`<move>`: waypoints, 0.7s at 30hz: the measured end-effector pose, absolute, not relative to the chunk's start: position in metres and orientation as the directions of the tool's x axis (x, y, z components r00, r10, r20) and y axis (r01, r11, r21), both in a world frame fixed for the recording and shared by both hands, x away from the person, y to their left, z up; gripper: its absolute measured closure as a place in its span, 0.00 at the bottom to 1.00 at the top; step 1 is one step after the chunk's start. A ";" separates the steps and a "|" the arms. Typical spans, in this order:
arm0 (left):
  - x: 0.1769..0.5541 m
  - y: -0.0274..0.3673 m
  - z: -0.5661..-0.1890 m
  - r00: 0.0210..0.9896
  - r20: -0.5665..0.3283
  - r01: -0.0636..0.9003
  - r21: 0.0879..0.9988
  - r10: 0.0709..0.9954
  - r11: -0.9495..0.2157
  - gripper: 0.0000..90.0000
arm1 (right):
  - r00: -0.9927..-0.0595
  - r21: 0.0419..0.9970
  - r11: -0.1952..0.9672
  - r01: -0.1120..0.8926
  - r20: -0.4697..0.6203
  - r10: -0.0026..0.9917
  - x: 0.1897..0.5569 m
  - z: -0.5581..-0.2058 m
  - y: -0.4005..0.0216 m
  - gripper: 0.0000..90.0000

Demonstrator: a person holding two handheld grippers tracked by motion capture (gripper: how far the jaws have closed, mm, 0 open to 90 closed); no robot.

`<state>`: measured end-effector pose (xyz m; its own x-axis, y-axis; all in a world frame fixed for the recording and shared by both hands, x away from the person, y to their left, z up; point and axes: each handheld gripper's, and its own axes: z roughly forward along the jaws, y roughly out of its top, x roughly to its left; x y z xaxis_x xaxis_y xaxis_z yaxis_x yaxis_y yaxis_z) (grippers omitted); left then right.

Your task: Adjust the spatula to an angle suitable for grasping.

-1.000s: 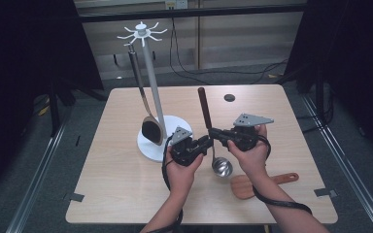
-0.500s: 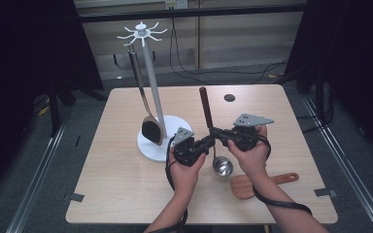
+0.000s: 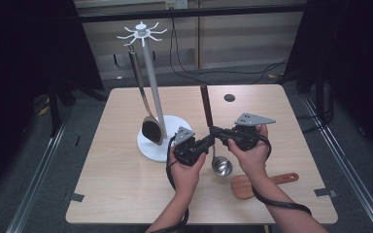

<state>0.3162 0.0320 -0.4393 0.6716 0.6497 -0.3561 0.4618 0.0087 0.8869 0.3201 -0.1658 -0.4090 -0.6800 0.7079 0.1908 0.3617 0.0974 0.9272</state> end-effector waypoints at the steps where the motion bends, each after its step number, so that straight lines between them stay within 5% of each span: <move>1: 0.316 0.032 -0.439 0.667 -0.364 0.466 0.885 0.650 0.017 0.94 | -0.680 0.927 0.096 0.362 0.193 0.707 0.320 -0.409 -0.166 0.96; 8: 0.317 0.038 -0.435 0.681 -0.364 0.477 0.879 0.635 -0.008 0.95 | -0.689 0.928 0.086 0.364 0.206 0.695 0.321 -0.408 -0.164 0.95; 16: 0.319 0.046 -0.434 0.693 -0.359 0.481 0.876 0.626 -0.031 0.95 | -0.707 0.929 0.114 0.352 0.183 0.683 0.322 -0.409 -0.162 0.79; 21: 0.320 0.051 -0.433 0.702 -0.353 0.480 0.876 0.619 -0.046 0.95 | -0.720 0.926 0.131 0.355 0.181 0.670 0.322 -0.409 -0.161 0.85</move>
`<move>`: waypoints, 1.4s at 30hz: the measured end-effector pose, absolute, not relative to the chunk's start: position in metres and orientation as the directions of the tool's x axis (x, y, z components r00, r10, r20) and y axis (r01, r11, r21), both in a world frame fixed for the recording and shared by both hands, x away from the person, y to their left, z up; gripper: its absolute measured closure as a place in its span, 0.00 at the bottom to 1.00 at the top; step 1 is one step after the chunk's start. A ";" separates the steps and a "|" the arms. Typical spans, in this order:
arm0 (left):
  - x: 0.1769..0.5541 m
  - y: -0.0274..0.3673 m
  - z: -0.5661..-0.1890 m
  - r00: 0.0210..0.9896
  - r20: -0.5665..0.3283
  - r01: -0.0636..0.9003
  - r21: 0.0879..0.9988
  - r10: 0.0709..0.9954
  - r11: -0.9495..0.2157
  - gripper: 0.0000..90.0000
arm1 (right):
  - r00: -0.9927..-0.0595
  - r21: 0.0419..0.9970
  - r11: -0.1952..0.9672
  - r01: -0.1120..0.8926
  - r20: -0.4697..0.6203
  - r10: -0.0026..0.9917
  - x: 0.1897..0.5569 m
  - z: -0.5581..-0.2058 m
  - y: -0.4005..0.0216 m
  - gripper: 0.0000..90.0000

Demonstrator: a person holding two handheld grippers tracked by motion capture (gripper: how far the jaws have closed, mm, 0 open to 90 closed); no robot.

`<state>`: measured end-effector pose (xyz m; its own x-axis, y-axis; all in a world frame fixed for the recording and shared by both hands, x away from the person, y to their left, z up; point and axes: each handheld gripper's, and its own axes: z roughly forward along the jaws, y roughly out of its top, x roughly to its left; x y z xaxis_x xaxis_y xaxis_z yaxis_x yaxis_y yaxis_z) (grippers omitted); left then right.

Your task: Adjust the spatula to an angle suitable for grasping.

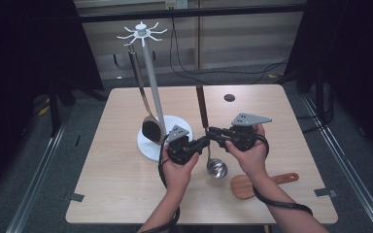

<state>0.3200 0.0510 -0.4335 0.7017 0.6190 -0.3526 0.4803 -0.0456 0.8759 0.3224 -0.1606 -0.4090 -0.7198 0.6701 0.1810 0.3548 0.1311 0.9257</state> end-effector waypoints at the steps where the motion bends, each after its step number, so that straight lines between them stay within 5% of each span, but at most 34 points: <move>1: 0.320 0.051 -0.434 0.701 -0.357 0.483 0.874 0.617 -0.043 0.95 | -0.725 0.929 0.132 0.346 0.176 0.666 0.322 -0.409 -0.160 0.86; 13: 0.319 0.049 -0.435 0.727 -0.354 0.469 0.882 0.588 -0.049 0.95 | -0.721 0.926 0.110 0.362 0.203 0.662 0.321 -0.406 -0.159 0.95; 35: 0.318 0.040 -0.432 0.707 -0.361 0.454 0.891 0.608 0.001 0.94 | -0.654 0.926 0.053 0.373 0.223 0.723 0.315 -0.402 -0.162 0.95; 42: 0.320 0.050 -0.429 0.711 -0.373 0.461 0.888 0.597 0.006 0.95 | -0.682 0.934 0.059 0.352 0.213 0.700 0.319 -0.402 -0.161 0.79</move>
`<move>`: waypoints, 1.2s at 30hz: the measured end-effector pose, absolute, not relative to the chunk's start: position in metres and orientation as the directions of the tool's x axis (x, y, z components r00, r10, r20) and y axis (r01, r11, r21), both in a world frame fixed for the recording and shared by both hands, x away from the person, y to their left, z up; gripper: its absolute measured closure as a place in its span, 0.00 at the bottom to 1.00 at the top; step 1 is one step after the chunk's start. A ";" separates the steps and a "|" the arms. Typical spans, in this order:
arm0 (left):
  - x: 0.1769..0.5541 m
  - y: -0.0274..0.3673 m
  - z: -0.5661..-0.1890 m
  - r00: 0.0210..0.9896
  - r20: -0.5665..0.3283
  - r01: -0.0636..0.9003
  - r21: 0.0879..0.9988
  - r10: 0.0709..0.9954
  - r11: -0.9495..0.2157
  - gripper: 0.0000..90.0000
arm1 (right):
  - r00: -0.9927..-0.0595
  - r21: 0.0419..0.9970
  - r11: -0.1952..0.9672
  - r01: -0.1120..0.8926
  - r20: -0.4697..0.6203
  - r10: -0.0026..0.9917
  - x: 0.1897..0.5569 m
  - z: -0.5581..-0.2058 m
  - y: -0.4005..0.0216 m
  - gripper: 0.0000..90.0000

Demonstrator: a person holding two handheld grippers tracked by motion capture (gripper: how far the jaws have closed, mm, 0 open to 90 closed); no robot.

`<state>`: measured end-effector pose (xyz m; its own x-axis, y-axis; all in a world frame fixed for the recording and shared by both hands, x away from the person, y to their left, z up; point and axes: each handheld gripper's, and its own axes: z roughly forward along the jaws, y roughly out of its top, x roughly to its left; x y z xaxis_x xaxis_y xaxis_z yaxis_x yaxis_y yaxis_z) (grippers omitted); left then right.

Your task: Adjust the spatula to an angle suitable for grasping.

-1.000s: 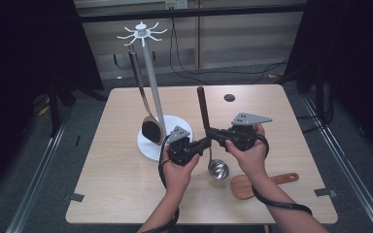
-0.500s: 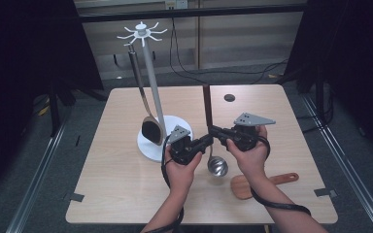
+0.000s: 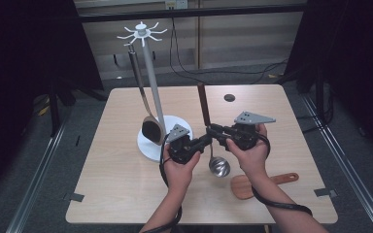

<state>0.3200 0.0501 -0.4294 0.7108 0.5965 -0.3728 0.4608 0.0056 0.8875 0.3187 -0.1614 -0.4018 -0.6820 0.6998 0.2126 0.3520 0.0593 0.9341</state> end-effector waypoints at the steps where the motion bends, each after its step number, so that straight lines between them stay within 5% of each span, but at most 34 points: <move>1: 0.320 0.053 -0.429 0.709 -0.375 0.462 0.887 0.598 0.008 0.95 | -0.682 0.937 0.061 0.345 0.206 0.702 0.319 -0.402 -0.162 0.75; 7: 0.320 0.070 -0.427 0.706 -0.369 0.460 0.888 0.604 0.005 0.95 | -0.670 0.921 0.036 0.388 0.255 0.697 0.329 -0.412 -0.173 0.43; 14: 0.323 0.090 -0.423 0.718 -0.367 0.446 0.895 0.592 0.014 0.95 | -0.653 0.922 0.068 0.381 0.216 0.726 0.333 -0.419 -0.177 0.30; 36: 0.323 0.122 -0.393 0.783 -0.327 0.376 0.926 0.529 0.016 0.95 | -0.684 0.879 0.250 0.406 0.111 0.721 0.338 -0.448 -0.183 0.14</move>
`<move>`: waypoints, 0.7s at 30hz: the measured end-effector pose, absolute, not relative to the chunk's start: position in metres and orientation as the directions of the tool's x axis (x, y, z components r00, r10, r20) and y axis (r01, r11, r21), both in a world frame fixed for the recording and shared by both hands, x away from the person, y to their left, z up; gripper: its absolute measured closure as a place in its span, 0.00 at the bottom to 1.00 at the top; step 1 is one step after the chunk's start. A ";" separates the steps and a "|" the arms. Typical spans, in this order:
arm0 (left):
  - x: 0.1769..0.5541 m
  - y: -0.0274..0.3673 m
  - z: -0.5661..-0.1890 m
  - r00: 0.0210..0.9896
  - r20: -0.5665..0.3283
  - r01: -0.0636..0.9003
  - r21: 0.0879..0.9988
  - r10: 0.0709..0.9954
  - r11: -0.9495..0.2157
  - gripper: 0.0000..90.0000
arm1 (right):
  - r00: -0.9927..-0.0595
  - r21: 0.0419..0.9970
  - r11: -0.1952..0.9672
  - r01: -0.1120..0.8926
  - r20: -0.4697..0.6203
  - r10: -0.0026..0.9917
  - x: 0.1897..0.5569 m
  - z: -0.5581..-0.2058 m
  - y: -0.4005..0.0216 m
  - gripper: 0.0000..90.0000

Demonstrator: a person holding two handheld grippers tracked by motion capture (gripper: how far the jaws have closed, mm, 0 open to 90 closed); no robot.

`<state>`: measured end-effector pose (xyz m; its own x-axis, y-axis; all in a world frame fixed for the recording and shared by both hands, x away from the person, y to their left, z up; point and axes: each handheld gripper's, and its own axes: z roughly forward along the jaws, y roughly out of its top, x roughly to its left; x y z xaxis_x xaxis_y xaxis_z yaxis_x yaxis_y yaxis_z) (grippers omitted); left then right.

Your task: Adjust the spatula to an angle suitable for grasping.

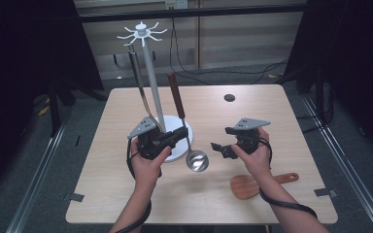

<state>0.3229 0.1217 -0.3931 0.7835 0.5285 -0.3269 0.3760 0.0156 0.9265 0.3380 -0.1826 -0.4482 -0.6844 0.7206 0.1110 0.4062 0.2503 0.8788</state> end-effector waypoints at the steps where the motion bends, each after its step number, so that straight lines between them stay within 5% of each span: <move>1: 0.323 0.122 -0.391 0.787 -0.324 0.375 0.927 0.525 0.010 0.95 | -0.684 0.879 0.250 0.406 0.111 0.721 0.338 -0.448 -0.183 0.14; 21: 0.332 0.147 -0.351 0.800 -0.296 0.331 0.943 0.522 0.029 0.95 | -0.699 0.871 0.289 0.398 0.084 0.710 0.338 -0.448 -0.180 0.13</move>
<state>0.3320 0.1472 -0.3512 0.7996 0.5223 -0.2964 0.3308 0.0289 0.9433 0.3380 -0.1799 -0.4485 -0.6994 0.7098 0.0843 0.3983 0.2891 0.8705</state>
